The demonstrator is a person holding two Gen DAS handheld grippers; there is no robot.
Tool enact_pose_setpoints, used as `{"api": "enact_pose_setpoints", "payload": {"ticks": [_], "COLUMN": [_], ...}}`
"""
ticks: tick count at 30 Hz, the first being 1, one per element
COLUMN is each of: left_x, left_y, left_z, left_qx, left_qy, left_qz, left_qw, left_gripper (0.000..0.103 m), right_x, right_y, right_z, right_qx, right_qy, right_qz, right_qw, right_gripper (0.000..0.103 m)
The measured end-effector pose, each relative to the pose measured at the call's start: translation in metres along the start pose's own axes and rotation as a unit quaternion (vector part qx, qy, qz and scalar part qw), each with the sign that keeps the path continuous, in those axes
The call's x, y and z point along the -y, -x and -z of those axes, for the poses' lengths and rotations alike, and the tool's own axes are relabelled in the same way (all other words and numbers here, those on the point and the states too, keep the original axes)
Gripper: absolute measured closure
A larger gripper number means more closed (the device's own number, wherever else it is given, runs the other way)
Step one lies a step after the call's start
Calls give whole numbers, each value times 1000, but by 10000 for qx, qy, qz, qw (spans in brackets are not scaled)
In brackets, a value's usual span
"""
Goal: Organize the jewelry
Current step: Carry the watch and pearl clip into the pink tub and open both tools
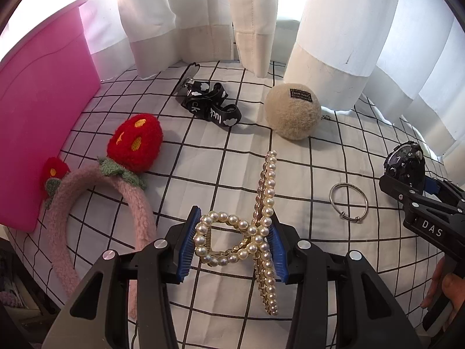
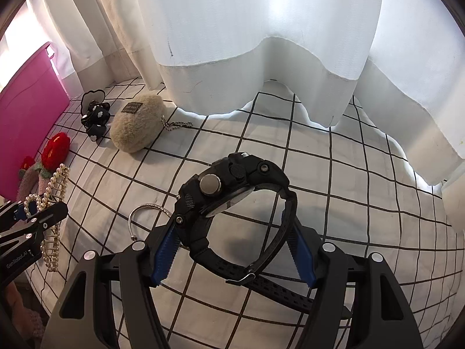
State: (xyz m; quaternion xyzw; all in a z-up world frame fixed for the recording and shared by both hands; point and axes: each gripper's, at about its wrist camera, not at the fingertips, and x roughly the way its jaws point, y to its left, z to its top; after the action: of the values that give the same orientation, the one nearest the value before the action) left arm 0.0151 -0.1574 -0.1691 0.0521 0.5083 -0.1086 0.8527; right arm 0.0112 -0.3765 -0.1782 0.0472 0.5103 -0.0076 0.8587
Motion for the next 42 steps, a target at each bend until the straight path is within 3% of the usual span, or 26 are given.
{"api": "enact_pose_setpoints", "payload": {"ticks": [9,18,25,32,42], "left_x": [-20,-69,-133,-220,-338], "left_y": [39,93,131,153,156], "left_z": [-21,-44,-64,-82,-95], "left_qx": [364,877,1170,1312,1184], "left_qy": [108,207,450,847,1446], "left_qz": [123,25,-209,-705,-1353], "left_qw": [9992,9959,9919,9852,9730], "left_gripper": [60,60,60,60,60], "right_x": [-28,-95,-172,-269,-407], "right_y": [38,82,110,122,110], "right_z": [-16,-48,-87,-130,-172], "right_qx": [334,755,1116,1361,1291], "right_qy": [-5,320,794,1297,1897], "right_qz": [-43,-254,-579,-1092,-1734], "right_qw": [9994,9963,9889,9761,9577], "right_gripper": [37,38,38,37,38]}}
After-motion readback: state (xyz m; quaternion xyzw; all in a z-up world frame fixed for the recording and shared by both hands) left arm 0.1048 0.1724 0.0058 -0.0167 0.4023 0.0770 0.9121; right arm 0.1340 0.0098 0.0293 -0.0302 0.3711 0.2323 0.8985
